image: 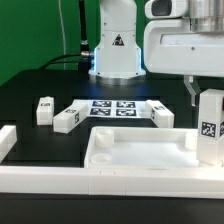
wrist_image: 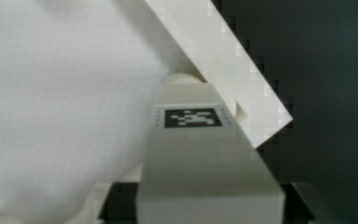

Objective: Assemble desk

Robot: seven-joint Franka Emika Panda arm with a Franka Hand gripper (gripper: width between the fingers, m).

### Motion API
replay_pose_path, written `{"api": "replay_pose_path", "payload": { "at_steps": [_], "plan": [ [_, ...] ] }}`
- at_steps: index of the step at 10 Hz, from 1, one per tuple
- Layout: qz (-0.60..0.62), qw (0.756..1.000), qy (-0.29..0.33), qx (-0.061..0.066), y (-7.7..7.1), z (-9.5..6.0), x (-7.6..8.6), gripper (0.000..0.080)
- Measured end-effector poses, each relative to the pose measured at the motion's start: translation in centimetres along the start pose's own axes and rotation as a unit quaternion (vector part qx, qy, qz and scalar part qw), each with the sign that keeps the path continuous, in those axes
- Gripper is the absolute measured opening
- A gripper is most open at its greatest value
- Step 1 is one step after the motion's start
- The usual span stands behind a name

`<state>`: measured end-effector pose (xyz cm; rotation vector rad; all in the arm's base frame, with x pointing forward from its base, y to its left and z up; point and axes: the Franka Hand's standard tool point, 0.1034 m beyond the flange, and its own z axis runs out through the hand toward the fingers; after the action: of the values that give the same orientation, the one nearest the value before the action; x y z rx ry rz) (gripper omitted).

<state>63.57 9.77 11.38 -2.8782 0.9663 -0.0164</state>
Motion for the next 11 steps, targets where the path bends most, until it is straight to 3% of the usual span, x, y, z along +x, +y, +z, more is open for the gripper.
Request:
{"api": "replay_pose_path", "payload": {
  "at_steps": [2, 6, 11],
  "plan": [
    [-0.029, 1.0, 0.0, 0.0, -0.12, -0.03, -0.07, 0.0615],
    [-0.222, 0.975, 0.001, 0.0, 0.22, 0.08, 0.3, 0.0649],
    [-0.409, 0.912, 0.016, -0.003, -0.22, 0.09, 0.55, 0.0649]
  ]
}}
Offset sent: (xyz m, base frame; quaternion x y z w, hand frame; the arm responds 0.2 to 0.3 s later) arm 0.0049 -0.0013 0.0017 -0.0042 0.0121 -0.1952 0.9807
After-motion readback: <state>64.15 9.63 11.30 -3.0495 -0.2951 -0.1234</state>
